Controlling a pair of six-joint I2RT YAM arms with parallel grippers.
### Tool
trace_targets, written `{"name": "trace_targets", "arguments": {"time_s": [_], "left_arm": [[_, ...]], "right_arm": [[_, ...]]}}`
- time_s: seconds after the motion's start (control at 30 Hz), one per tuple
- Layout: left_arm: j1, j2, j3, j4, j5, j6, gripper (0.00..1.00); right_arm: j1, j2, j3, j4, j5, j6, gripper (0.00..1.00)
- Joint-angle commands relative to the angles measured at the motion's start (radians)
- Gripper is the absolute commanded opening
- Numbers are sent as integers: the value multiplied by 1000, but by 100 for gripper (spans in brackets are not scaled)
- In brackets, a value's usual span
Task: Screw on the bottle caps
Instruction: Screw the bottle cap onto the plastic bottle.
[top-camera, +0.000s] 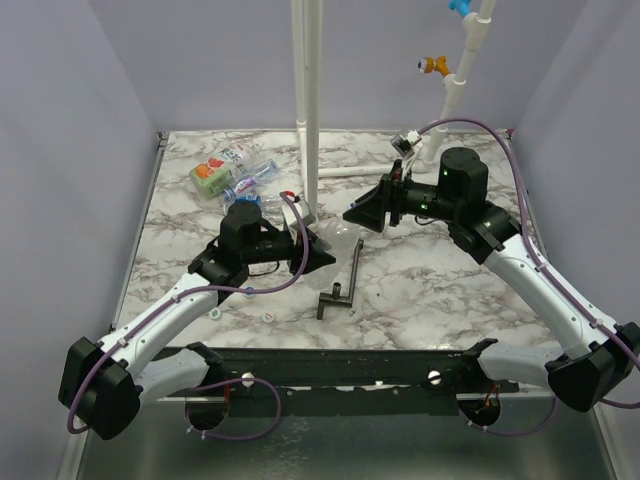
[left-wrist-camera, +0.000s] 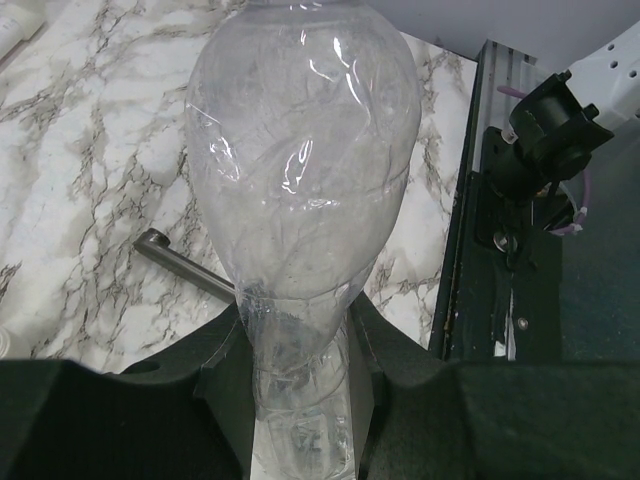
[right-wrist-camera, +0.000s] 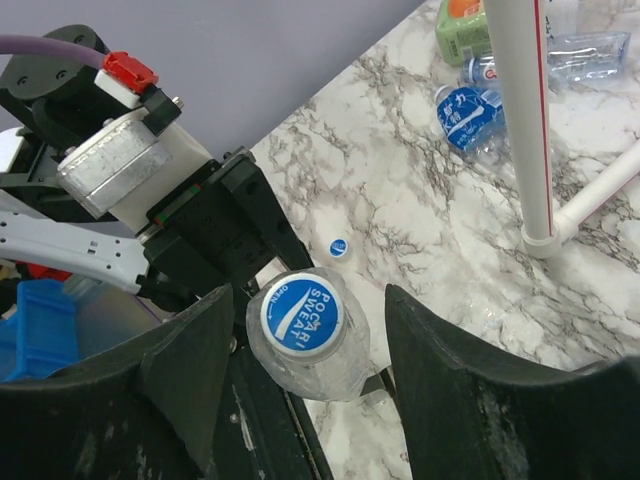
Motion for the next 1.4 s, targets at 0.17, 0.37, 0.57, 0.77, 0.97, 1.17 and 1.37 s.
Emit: {"name": "trace_targets", "arguments": {"time_s": [0.17, 0.37, 0.57, 0.77, 0.97, 1.17, 1.37], "left_arm": [[10, -1, 37, 7, 49, -7, 0], [12, 5, 32, 3, 47, -6, 0], [13, 15, 38, 1, 45, -5, 0], [14, 23, 39, 1, 44, -4, 0], [15, 23, 40, 1, 36, -2, 0], [15, 34, 45, -2, 18, -2, 0], [5, 48, 71, -6, -156, 10, 0]], "right_arm": [[8, -36, -24, 24, 42, 8, 61], [8, -38, -18, 22, 48, 15, 62], [8, -35, -10, 25, 52, 25, 63], [8, -39, -8, 29, 61, 37, 63], [7, -33, -10, 16, 64, 40, 51], [7, -31, -13, 3, 74, 44, 44], [8, -12, -4, -53, 128, 53, 26]]}}
